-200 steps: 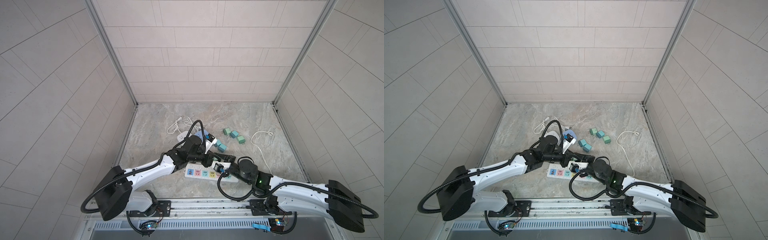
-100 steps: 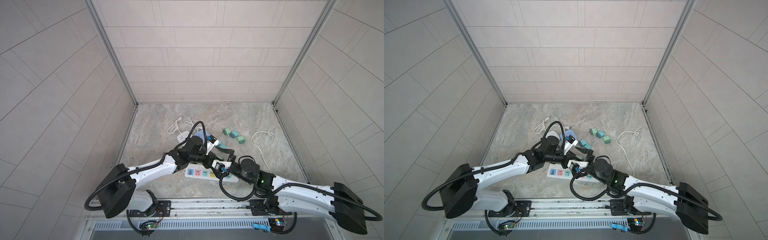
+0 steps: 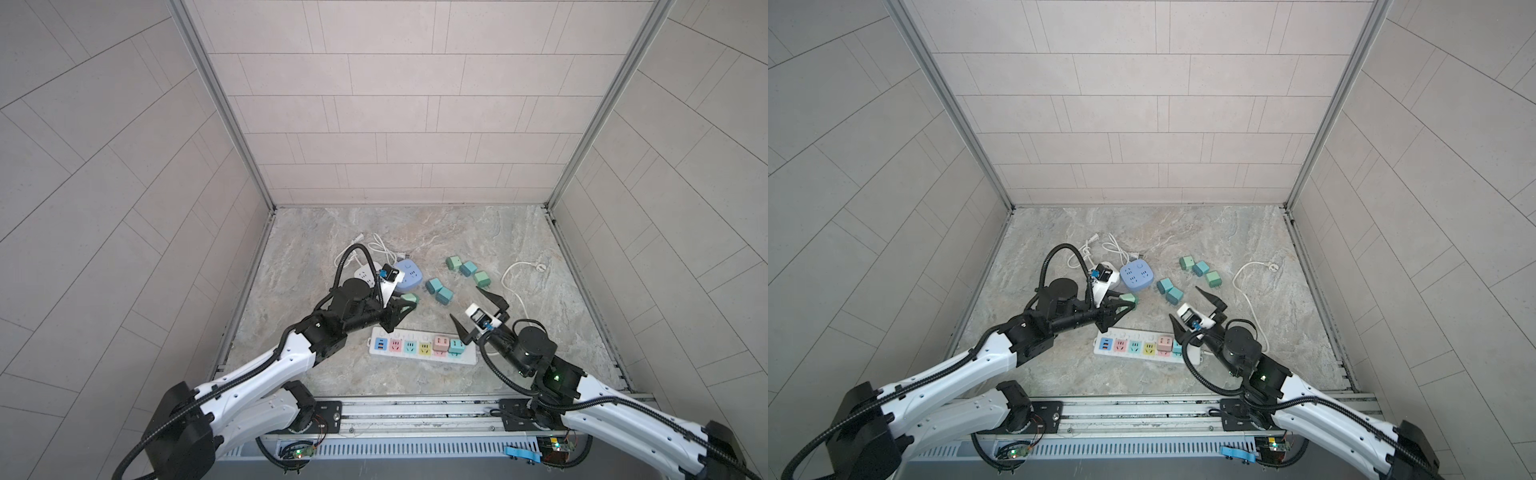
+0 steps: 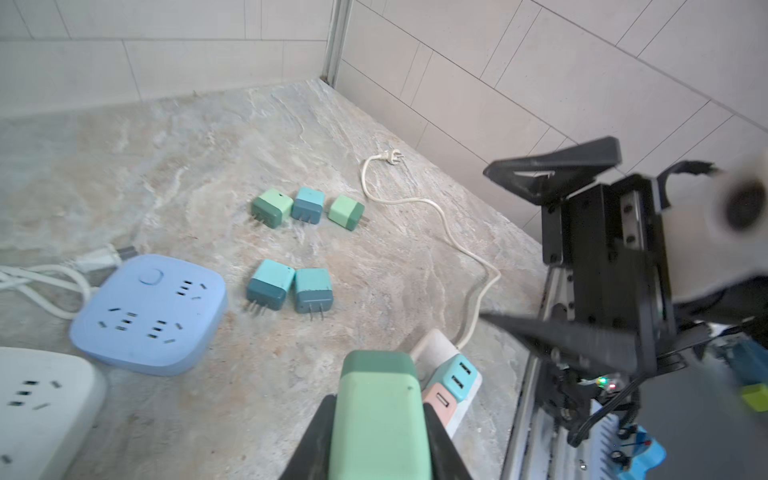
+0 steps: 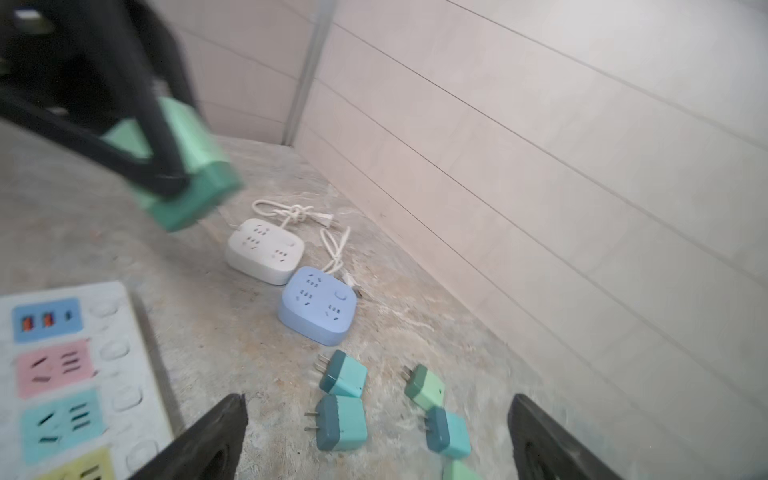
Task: Insert the plug
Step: 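Open the right gripper and withdraw it while the left gripper holds the adapter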
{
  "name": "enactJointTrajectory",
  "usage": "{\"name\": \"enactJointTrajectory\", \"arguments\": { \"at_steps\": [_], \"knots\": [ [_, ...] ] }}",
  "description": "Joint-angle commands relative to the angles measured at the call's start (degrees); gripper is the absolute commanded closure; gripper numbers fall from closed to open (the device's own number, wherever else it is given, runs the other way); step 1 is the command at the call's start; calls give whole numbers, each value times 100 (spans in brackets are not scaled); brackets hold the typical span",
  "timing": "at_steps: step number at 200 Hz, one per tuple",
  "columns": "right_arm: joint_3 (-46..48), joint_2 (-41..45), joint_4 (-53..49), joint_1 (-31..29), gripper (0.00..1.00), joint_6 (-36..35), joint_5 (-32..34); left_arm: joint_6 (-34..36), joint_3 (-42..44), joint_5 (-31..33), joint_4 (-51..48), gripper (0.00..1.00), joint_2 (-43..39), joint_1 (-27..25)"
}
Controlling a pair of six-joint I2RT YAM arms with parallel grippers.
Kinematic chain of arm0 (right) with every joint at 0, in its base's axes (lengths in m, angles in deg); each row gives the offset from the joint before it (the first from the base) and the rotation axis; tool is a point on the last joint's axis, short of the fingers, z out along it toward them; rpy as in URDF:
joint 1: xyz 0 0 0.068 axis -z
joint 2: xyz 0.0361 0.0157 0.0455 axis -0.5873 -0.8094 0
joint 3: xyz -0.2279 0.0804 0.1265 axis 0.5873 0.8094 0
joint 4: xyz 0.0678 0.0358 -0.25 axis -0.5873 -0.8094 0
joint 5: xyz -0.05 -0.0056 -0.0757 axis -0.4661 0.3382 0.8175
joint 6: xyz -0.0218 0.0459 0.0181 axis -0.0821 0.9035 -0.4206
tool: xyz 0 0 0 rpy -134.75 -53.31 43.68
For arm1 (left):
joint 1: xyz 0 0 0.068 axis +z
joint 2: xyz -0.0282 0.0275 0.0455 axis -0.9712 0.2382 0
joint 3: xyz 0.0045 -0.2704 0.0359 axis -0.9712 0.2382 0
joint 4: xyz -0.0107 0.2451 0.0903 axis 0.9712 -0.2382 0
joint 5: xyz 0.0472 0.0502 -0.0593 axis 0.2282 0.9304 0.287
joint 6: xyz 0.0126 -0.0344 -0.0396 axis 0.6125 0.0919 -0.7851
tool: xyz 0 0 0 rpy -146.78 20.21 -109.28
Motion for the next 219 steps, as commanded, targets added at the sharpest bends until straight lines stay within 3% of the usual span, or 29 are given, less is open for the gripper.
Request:
{"name": "enactJointTrajectory", "arguments": {
  "at_steps": [1, 8, 21, 29, 41, 57, 75, 95, 117, 167, 219],
  "knots": [
    [54, 386, -416, 1108, 0, 2140, 394, 1084, 140, 477, -194, 100, -233, -10],
    [-8, 377, -625, 1617, 0, 2806, 450, 1219, 172, 641, -202, 100, -298, -17],
    [-108, 189, -853, 2245, 0, 3370, 180, 1402, 224, 933, -218, 100, -476, -17],
    [-162, -12, -934, 2614, 0, 3707, 133, 1655, 267, 669, -199, 100, -584, -17],
    [-197, -450, -929, 2988, 0, 4102, 113, 2657, 254, -50, -421, 100, -794, -38],
    [-173, -1004, -736, 3227, 0, 4327, 158, 2806, 121, 143, -552, 100, -1024, -53],
    [-113, -1495, -445, 3380, 0, 4523, 295, 3271, -184, 197, -1041, 100, -883, -59],
    [-222, -1537, -653, 3455, 0, 4576, 274, 3917, -782, 282, -2286, 100, -304, -243],
    [33, -1316, -426, 3454, 0, 4683, 452, 4257, -1212, 1083, -3256, 100, 129, -770],
    [256, -755, -529, 3454, 0, 4729, 504, 4159, -1083, 1439, -3580, 100, -176, -1420],
    [169, -954, -555, 3453, 0, 4728, 472, 4112, -1189, 2094, -3980, 100, 137, -1843]
  ]
}}
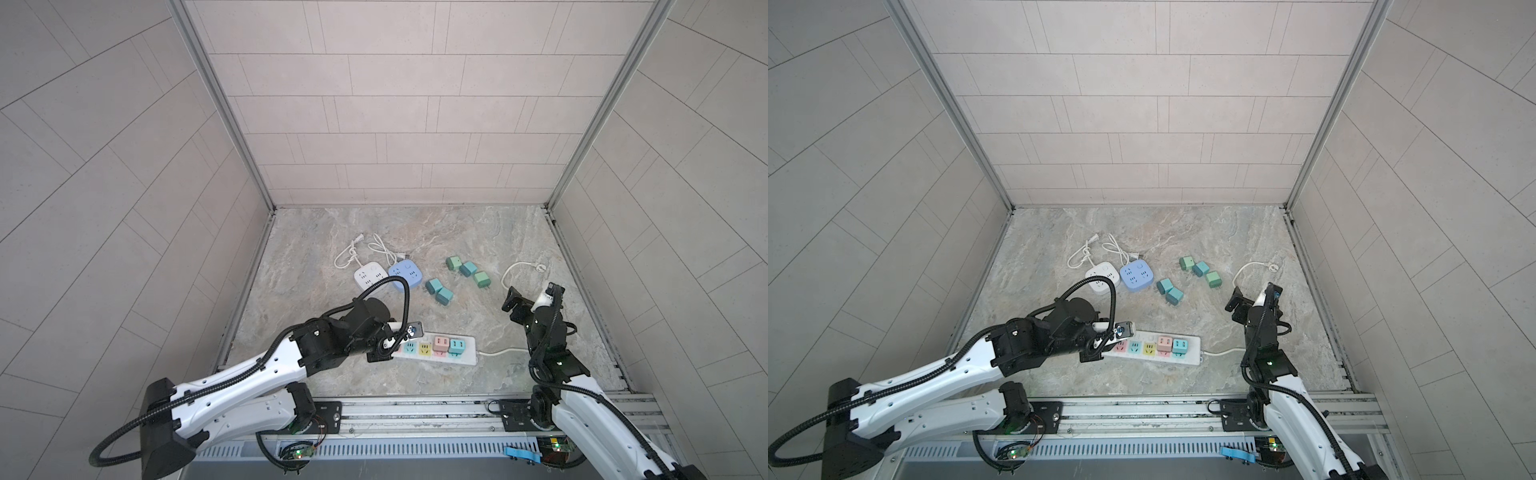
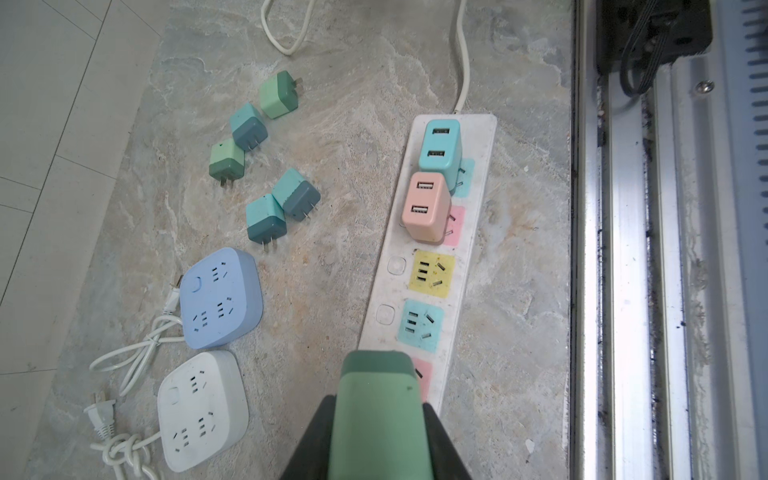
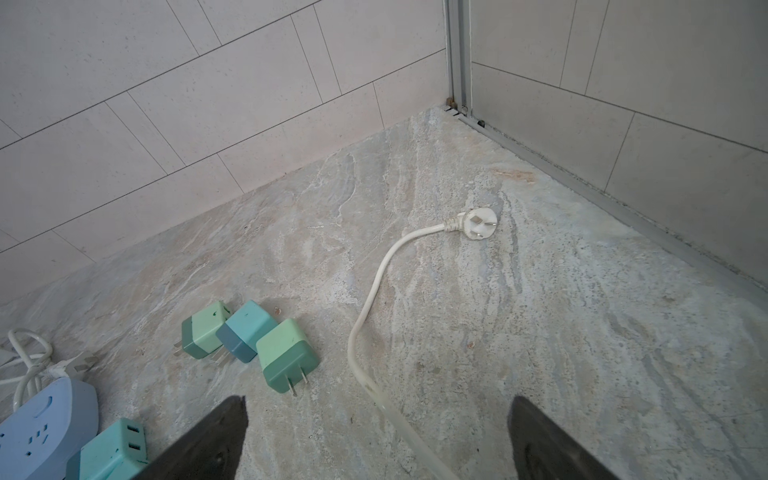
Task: Insert the plug
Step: 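Open the right gripper and withdraw it while the left gripper holds the adapter, then move the held light-green adapter with the left gripper over the yellow socket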
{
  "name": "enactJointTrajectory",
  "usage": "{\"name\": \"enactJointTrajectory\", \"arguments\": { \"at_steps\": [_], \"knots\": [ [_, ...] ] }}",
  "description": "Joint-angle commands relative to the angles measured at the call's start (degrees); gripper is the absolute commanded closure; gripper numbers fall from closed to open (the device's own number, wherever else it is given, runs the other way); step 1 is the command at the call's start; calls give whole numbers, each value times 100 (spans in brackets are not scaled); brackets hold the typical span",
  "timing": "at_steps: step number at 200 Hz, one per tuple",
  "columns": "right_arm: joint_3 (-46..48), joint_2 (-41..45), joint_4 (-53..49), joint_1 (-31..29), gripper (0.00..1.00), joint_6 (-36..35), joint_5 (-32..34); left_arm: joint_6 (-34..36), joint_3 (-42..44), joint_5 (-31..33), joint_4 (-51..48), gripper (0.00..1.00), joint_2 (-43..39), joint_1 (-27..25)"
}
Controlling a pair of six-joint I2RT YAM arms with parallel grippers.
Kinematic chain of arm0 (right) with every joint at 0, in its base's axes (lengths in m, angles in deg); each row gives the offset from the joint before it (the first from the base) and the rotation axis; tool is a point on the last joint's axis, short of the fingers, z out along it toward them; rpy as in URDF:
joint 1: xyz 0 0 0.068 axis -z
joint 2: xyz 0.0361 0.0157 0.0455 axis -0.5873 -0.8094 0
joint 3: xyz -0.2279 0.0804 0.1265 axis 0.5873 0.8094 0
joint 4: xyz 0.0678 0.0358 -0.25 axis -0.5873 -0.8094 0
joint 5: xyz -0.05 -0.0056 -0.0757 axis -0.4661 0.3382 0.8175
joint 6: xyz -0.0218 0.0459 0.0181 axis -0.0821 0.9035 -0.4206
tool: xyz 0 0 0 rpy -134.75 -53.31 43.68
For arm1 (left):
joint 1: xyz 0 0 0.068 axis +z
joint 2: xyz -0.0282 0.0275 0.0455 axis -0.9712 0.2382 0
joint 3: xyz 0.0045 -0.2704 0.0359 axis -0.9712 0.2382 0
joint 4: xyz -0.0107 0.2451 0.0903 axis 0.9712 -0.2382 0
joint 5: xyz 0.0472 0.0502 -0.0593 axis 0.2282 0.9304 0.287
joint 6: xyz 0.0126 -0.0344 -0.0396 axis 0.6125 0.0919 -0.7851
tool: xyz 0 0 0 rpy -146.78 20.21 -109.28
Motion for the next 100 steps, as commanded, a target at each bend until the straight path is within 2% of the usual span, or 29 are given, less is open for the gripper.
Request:
{"name": "enactJointTrajectory", "arguments": {
  "at_steps": [1, 36, 60, 77, 100],
  "knots": [
    [-87, -95, 19, 6, 0, 79, 57, 150, -128, 491, -380, 100, 235, -214],
    [-154, -231, -12, 1, 0, 85, 16, 280, -248, 366, -481, 100, 550, -378],
    [-164, -244, -50, 2, 0, 79, 5, 439, -194, 144, -114, 100, 733, -377],
    [-171, -236, -62, 11, 0, 87, 9, 546, -358, -148, -114, 100, 1109, -378],
    [-174, -246, -66, -1, 0, 88, -1, 701, -580, -138, -320, 100, 1644, -395]
  ]
}}
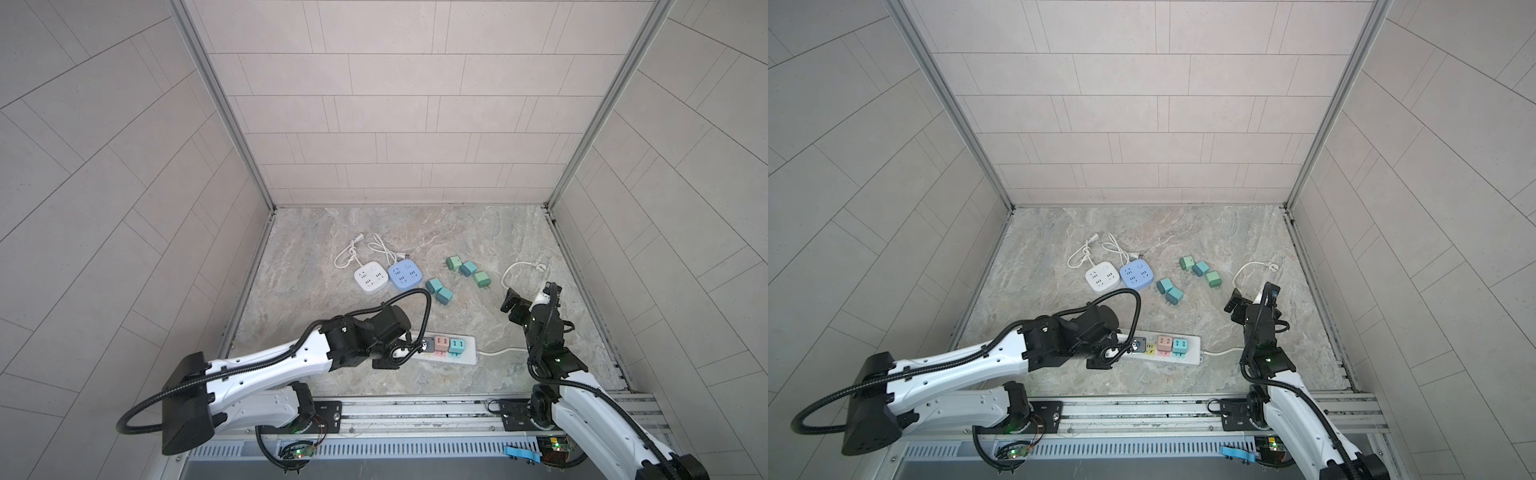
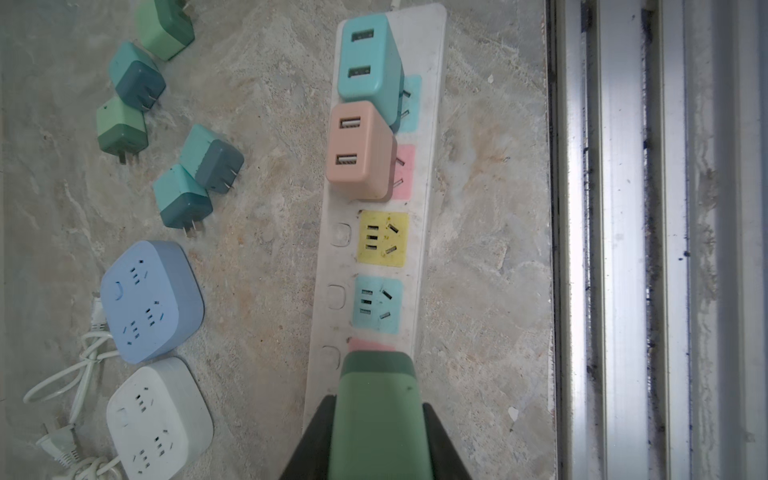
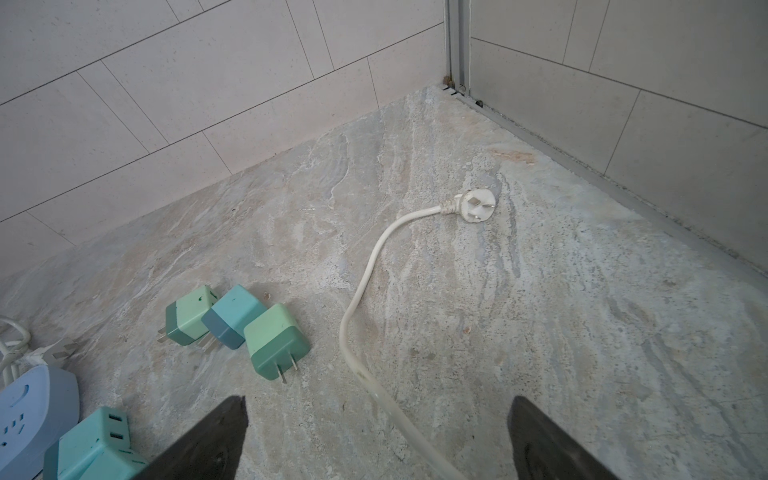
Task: Insert the plug
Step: 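Move the held light-green adapter with the left gripper over the yellow socket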
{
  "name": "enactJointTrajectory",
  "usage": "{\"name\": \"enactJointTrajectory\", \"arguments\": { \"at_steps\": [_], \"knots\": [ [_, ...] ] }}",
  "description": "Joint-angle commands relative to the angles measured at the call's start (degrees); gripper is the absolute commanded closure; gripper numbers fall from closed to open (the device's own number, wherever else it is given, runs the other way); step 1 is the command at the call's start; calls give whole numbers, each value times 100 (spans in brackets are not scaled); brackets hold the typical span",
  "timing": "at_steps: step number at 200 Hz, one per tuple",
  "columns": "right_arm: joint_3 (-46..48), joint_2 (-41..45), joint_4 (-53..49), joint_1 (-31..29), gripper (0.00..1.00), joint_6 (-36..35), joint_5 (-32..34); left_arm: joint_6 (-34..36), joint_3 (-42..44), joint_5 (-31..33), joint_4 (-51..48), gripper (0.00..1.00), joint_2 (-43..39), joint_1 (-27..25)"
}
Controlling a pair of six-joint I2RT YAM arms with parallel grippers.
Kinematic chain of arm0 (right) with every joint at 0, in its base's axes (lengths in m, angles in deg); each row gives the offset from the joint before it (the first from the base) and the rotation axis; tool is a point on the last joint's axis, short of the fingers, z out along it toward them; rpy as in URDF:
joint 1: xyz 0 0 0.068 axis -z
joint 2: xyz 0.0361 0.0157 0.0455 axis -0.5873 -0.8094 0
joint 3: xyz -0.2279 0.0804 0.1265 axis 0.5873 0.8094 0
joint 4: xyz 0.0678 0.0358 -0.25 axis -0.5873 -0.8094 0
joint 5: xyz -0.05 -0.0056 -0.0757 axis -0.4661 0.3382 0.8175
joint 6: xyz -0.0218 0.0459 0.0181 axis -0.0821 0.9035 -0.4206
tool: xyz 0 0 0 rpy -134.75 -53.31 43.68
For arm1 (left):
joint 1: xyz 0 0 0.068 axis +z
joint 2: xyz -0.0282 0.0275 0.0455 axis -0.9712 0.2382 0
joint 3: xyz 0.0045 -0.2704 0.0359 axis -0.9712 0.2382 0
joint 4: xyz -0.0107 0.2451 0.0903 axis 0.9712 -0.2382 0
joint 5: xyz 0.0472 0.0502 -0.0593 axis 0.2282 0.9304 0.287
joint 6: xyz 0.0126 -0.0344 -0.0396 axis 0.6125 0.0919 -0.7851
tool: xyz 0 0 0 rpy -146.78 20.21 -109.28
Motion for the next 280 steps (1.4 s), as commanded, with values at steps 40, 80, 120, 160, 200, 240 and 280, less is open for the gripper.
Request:
{"name": "enactJointTrajectory", "arguments": {
  "at_steps": [40, 80, 120, 160, 200, 240, 280],
  "knots": [
    [-162, -36, -20, -3, 0, 75, 7, 518, -436, -18, -161, 100, 861, -49],
    [-238, -259, 35, -2, 1, 57, -36, 586, -561, -227, -146, 100, 1234, -57],
    [-315, -473, 64, -3, 2, 48, -88, 614, -896, -350, -160, 100, 1527, -66],
    [-339, -489, 39, -2, 2, 52, -62, 686, -1564, -249, -664, 100, 1968, -73],
    [-311, -426, 32, -3, 2, 59, -62, 735, -1926, -147, -1063, 100, 2360, -71],
    [-304, -415, 34, -3, 2, 56, -62, 778, -2168, -182, -1234, 100, 2641, -66],
    [-307, -416, 33, -3, 2, 56, -54, 810, -2389, -333, -1322, 100, 2859, -72]
  ]
}}
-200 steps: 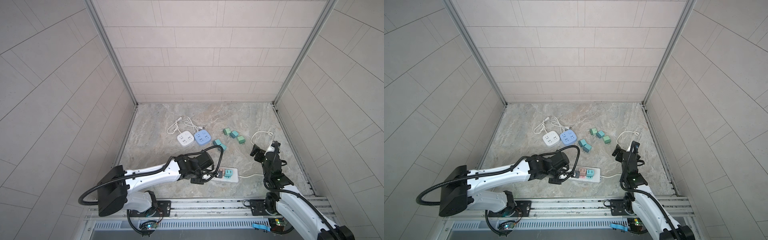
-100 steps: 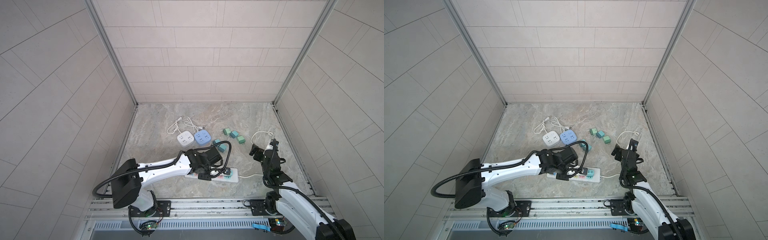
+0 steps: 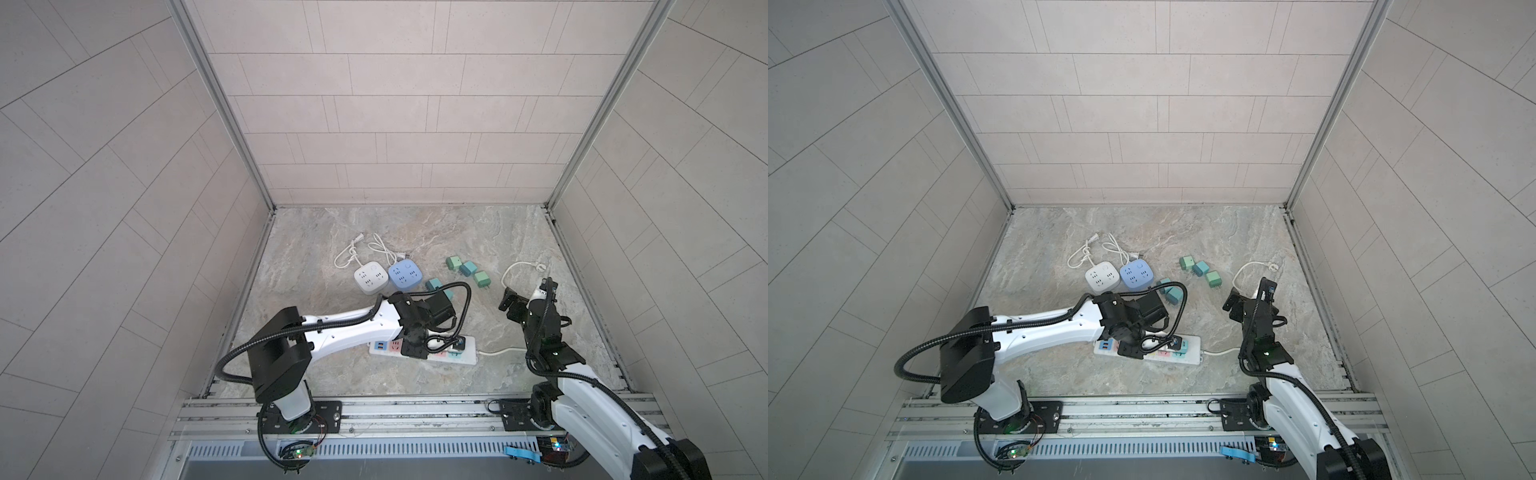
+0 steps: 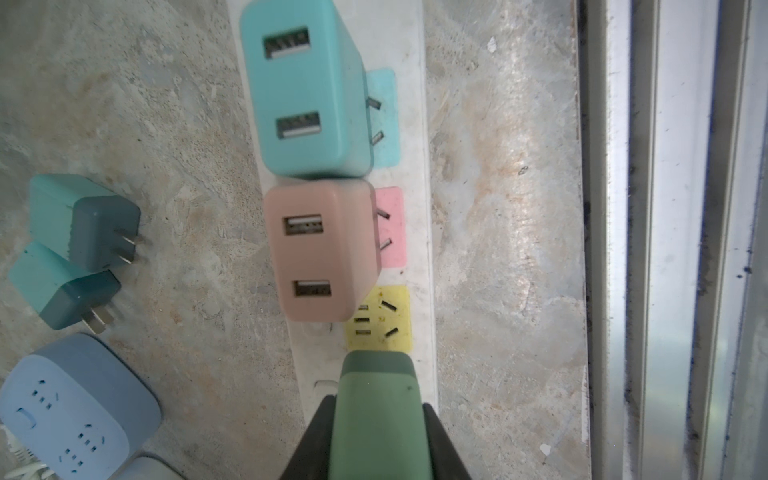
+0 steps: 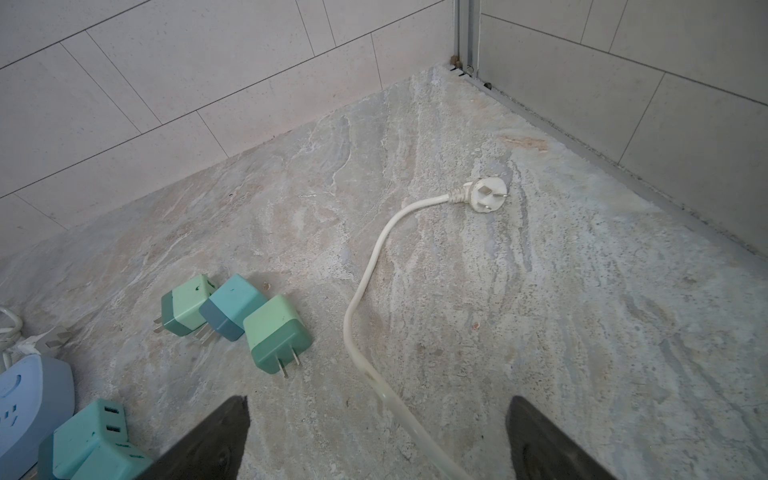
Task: Insert the plug
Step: 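Move the held light-green adapter with the left gripper over the yellow socket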
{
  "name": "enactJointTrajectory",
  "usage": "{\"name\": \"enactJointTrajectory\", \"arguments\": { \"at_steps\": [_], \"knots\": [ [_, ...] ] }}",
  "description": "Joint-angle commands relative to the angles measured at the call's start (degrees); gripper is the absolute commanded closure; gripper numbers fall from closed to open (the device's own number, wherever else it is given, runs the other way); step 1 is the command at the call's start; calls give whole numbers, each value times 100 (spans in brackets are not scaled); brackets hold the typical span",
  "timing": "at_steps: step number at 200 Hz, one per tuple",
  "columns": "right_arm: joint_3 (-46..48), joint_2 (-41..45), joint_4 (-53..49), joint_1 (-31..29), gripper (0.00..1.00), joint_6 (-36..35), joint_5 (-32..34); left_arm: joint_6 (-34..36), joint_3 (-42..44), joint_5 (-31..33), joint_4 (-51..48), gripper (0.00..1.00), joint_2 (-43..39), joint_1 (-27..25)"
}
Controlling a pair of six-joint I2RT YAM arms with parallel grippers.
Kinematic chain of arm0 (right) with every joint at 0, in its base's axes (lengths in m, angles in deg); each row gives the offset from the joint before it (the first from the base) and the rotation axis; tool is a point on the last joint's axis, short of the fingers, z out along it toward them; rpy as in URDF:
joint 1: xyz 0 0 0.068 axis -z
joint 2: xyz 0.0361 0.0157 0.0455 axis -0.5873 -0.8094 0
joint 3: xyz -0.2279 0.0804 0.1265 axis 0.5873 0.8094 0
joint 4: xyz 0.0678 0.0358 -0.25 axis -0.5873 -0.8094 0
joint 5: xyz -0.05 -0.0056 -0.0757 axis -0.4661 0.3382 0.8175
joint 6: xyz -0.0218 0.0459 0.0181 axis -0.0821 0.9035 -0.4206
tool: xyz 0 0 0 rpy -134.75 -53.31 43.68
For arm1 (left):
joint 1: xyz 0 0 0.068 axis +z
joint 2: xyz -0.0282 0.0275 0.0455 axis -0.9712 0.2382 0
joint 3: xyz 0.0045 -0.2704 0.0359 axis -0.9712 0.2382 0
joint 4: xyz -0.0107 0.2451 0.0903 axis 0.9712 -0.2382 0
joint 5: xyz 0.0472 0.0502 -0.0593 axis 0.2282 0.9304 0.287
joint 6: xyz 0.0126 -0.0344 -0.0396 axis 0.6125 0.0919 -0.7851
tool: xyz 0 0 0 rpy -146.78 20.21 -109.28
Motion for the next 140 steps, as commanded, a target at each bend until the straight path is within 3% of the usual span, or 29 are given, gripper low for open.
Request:
{"name": "enactJointTrajectory", "arguments": {
  "at_steps": [1, 140],
  "knots": [
    [-89, 65, 31, -3, 2, 50, 51, 169, -257, -148, -230, 100, 106, -32],
    [-83, 82, 20, -2, 2, 50, 40, 44, -645, -191, -354, 100, 687, 34]
  ]
}}
